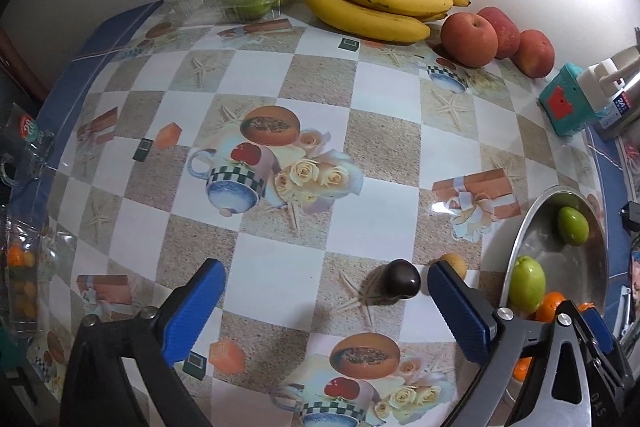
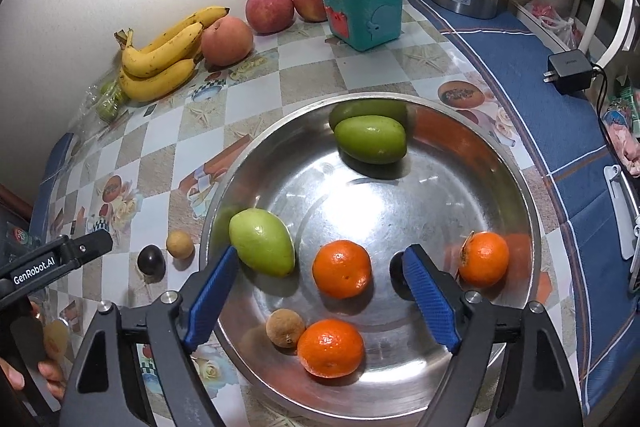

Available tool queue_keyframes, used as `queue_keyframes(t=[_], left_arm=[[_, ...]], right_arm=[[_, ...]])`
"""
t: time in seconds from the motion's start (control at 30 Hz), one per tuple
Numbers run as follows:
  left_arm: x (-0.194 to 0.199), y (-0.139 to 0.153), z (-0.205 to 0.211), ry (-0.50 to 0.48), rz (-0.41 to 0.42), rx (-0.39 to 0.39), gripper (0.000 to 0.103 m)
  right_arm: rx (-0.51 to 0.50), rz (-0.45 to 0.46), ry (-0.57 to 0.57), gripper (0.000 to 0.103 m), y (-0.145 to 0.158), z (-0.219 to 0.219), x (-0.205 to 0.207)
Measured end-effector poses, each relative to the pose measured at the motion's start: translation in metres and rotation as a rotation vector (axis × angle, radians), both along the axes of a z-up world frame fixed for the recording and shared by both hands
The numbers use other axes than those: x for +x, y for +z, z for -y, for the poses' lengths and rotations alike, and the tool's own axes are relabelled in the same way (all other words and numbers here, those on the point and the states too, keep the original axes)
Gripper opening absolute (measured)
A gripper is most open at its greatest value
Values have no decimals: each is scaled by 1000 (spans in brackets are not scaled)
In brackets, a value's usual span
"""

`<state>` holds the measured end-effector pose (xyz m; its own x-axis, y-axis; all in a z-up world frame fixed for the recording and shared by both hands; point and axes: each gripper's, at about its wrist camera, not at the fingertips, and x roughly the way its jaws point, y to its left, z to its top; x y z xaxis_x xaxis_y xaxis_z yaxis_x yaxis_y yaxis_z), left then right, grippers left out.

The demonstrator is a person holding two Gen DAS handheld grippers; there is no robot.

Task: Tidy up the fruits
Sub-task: 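Move both open tools back to the remaining dark plum and brown fruit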

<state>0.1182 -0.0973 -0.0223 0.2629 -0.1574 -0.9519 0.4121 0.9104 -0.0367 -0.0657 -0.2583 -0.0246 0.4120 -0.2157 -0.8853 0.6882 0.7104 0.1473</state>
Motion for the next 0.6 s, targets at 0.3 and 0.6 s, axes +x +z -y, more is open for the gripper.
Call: queue_keyframes(t=[0.3, 0.6], left_arm=[[1, -3, -1, 12, 10, 26, 103], [5, -4, -7, 32, 7, 34, 103]], right_arm=[[-9, 7, 9, 99, -1, -2, -1], [-29, 14, 13, 102, 1, -4, 0]])
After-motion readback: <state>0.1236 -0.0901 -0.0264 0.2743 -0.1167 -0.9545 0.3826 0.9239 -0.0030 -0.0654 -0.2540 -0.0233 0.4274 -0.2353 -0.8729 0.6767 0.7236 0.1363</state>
